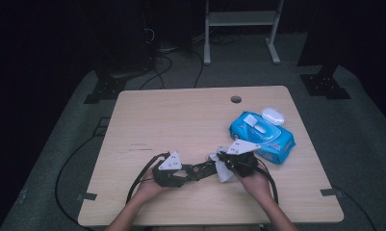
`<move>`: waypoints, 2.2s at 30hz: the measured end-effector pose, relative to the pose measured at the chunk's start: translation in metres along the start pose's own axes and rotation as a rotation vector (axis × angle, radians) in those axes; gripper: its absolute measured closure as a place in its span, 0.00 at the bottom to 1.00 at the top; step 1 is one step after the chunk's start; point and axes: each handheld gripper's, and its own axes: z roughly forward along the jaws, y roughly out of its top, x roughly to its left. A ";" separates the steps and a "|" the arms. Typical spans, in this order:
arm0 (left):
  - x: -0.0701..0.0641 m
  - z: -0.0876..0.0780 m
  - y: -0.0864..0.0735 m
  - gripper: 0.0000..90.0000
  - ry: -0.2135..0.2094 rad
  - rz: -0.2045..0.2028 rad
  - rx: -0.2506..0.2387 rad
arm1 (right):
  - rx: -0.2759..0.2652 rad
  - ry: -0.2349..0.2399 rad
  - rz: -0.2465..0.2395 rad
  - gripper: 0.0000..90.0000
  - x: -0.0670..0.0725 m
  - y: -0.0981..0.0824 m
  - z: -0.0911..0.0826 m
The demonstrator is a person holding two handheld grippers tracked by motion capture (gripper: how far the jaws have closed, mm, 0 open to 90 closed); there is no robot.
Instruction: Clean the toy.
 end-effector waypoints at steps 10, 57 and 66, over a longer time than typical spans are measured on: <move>0.004 -0.006 -0.004 0.66 0.014 -0.003 0.005 | -0.025 0.038 0.035 0.96 -0.004 -0.002 0.000; 0.005 -0.023 0.011 0.64 0.010 -0.055 0.197 | -0.050 0.110 0.108 0.96 0.002 -0.008 0.010; 0.006 -0.008 0.042 0.52 0.013 -0.057 0.270 | -0.070 0.116 0.121 0.96 -0.006 -0.013 -0.009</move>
